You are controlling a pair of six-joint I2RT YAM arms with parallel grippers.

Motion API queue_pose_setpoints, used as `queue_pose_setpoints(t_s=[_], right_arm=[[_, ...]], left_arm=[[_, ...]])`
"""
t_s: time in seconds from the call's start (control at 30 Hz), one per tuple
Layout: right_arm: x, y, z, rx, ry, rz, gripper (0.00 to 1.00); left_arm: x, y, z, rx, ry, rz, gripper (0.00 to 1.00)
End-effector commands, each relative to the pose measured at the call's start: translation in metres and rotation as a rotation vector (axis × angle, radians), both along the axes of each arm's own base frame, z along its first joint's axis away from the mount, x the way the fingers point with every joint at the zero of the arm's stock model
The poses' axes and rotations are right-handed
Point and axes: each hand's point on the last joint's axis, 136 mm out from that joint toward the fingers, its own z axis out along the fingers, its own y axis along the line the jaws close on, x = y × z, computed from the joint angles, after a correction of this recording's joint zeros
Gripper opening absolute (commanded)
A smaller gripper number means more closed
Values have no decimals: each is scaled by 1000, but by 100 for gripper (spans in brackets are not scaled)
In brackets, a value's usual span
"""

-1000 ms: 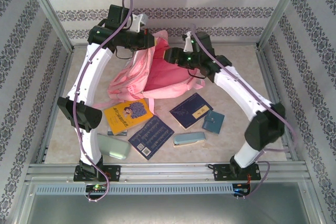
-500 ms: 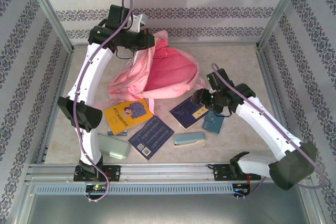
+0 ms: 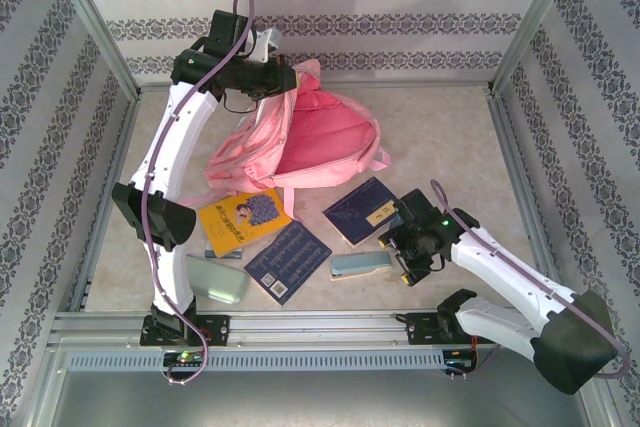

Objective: Pack the student bag

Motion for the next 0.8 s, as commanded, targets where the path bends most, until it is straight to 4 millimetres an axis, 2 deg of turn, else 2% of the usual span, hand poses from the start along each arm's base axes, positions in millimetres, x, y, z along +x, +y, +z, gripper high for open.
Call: queue_pose_setpoints(t_s=[0.0, 0.17, 0.27, 0.5, 0.6, 0.67, 0.77], right_arm=[[9, 2, -11, 1, 9, -128, 83], [18, 13, -33, 12, 27, -118, 83], [25, 23, -39, 22, 36, -88, 83], [15, 37, -54, 1, 85, -28, 77], [12, 33, -59, -23, 90, -32, 68], [14, 27, -59, -43, 76, -43, 56], [20, 21, -53, -45, 48, -60, 44]], left_arm=[[1, -5, 30, -45, -90, 2, 0], [-2, -7, 30, -41, -91, -2, 0], [-4, -7, 29, -34, -88, -3, 0], [-7, -4, 26, -15, -87, 1, 0], [-7, -3, 27, -11, -91, 3, 0], [-6, -3, 26, -12, -90, 4, 0], [-5, -4, 28, -18, -93, 3, 0]])
